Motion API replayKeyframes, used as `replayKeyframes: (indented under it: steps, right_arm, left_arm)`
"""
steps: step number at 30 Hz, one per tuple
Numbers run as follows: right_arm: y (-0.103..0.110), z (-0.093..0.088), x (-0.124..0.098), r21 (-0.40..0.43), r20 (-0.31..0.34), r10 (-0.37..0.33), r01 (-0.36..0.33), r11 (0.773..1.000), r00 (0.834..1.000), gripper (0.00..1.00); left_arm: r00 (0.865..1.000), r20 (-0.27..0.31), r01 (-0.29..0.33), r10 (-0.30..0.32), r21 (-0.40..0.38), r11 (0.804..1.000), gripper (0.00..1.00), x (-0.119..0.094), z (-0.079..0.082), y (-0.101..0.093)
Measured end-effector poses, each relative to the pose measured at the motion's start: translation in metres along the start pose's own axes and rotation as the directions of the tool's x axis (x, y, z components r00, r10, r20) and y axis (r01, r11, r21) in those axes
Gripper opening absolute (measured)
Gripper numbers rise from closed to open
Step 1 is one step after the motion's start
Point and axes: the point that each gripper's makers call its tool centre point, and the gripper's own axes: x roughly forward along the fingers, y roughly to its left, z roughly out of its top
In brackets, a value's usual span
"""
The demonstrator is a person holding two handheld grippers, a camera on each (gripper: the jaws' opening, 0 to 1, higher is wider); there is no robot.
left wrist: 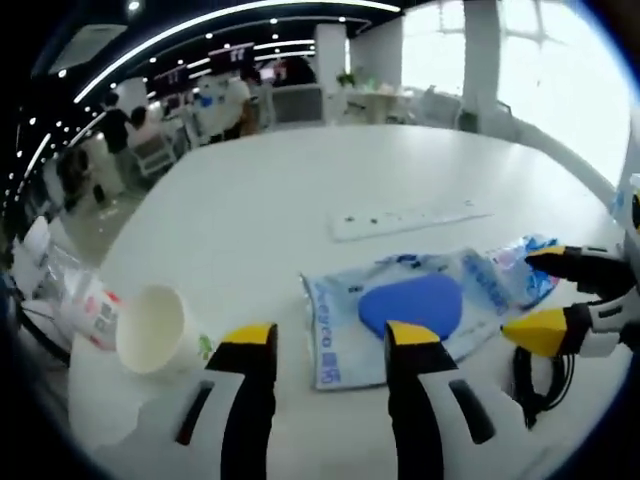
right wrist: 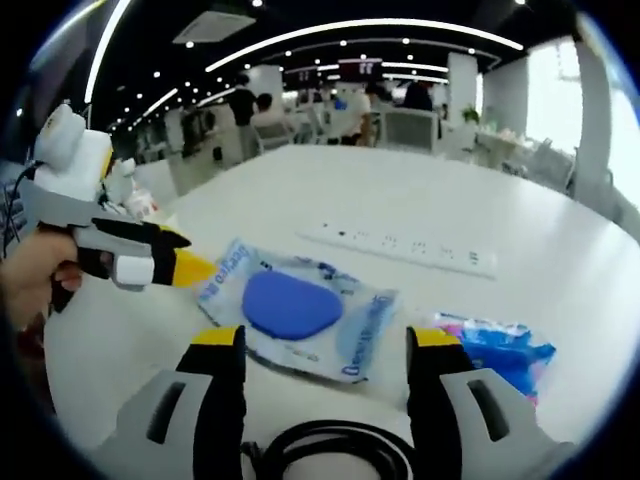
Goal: Arrange the tabletop items into an orderly group along one side of the table until the central work area is clear of visible clutter.
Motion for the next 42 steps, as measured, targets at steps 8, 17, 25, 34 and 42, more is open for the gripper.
replayKeyframes:
  steps: [8,17,25,34,42]
  right_arm:
    - [0.009,0.017,-0.027,0.033,0.070,0.035,-0.037,0.999,0.997,0.96]
    - [0.019,0.020,-0.062,-0.001,0.105,0.051,-0.052,0.999,0.993,1.00]
    - [0.022,0.014,-0.104,0.013,0.137,0.054,-0.056,0.998,0.989,1.00]
    - [0.027,0.002,-0.143,0.003,0.167,0.055,-0.057,0.998,0.984,1.00]
    - [0.030,-0.010,-0.166,0.001,0.167,0.076,-0.078,0.997,0.983,1.00]
  left_arm:
    - [0.998,0.058,0.021,-0.019,-0.041,0.999,0.62,-0.028,0.008,-0.002]
    - [0.993,0.119,-0.005,0.014,-0.076,0.997,0.96,-0.049,0.008,0.014]
    - [0.985,0.160,-0.044,0.057,-0.081,0.996,0.99,-0.065,0.006,0.038]
    - [0.976,0.169,-0.119,0.135,-0.100,0.988,0.99,-0.062,-0.008,0.079]
    - [0.972,0.157,-0.156,0.174,-0.121,0.980,0.95,-0.051,-0.018,0.103]
